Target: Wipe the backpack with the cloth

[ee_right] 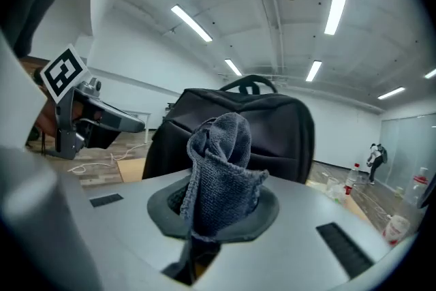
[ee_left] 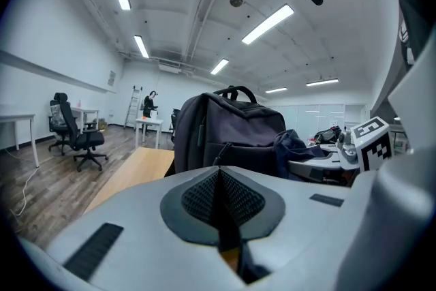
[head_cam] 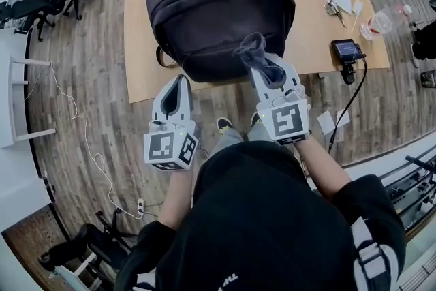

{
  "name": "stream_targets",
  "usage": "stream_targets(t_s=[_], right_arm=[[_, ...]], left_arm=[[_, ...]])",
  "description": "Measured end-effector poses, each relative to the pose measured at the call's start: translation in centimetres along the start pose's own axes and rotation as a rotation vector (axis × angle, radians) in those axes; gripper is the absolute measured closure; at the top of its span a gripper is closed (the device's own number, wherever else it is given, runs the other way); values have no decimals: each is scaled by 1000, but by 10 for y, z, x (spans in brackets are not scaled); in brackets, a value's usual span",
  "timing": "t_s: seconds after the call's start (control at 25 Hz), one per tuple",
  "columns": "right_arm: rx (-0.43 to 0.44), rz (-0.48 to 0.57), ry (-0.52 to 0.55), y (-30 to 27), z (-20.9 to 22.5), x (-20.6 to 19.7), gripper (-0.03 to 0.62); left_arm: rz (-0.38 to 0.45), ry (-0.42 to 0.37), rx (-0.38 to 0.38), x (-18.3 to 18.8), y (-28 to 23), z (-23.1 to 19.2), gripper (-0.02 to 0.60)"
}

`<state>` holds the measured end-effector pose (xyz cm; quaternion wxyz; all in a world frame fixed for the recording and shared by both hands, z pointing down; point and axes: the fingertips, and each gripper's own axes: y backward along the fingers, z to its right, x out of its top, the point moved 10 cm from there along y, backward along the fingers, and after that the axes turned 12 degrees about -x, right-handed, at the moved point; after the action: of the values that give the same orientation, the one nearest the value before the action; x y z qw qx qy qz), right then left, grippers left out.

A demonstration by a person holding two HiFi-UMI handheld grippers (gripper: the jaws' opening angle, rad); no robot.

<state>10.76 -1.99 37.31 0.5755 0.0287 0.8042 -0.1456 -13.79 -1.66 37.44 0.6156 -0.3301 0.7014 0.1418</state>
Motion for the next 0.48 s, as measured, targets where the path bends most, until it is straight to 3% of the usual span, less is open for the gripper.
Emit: stream_targets(t_s=[0.28, 0.48], right_arm=[[236, 24, -68, -39, -74, 28, 554], [286, 52, -93, -65, -117, 42, 554]], left_arm=[[13, 15, 111, -4, 32, -16, 565], [33, 36, 207, -6, 69, -32, 565]])
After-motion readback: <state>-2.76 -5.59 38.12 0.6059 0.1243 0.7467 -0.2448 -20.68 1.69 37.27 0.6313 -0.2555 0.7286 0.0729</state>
